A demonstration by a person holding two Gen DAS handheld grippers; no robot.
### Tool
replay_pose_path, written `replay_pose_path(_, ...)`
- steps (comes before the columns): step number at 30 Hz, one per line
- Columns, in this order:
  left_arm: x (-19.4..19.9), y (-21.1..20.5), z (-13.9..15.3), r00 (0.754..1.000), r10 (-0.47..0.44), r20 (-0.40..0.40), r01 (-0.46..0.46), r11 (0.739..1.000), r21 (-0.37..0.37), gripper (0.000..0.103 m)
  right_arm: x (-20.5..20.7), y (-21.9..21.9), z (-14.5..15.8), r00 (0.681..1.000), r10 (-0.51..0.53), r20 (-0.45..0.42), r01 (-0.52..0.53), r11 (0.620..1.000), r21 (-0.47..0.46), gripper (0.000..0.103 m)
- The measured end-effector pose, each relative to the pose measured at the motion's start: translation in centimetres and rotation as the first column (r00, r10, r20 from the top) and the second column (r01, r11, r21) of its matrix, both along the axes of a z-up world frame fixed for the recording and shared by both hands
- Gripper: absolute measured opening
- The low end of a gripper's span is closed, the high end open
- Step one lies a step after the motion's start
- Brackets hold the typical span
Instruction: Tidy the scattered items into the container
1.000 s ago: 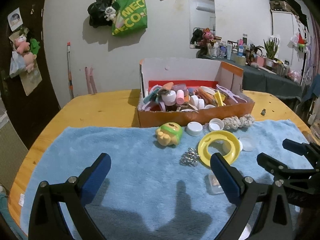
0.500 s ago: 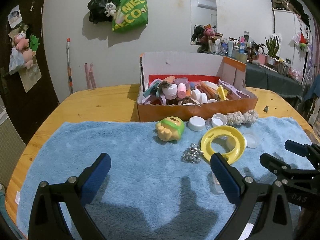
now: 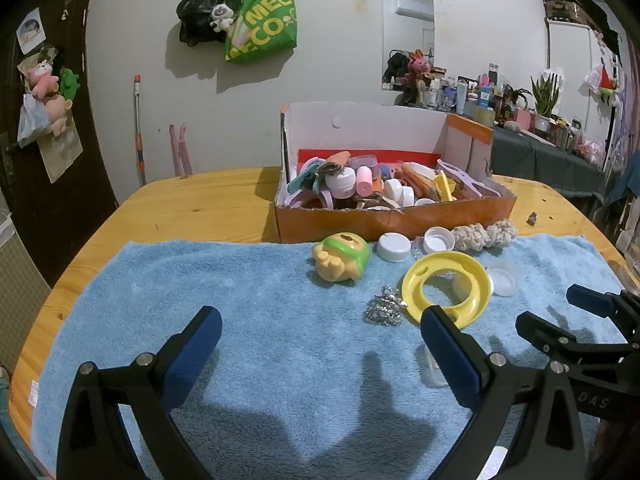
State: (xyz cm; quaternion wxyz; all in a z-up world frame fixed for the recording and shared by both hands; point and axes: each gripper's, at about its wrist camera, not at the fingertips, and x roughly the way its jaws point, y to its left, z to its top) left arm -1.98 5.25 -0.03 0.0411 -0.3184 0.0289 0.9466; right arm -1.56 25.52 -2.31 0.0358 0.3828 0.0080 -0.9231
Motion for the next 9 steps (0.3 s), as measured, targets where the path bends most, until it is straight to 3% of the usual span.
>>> replay_pose_path(9, -0.05, 0.35, -0.02, 1.000, 0.002, -0.002, -0.002, 1.000, -0.019, 0.102, 0.03, 0.03, 0.01, 1.000, 0.000, 0.000, 0.000, 1.000, -0.001, 0.085)
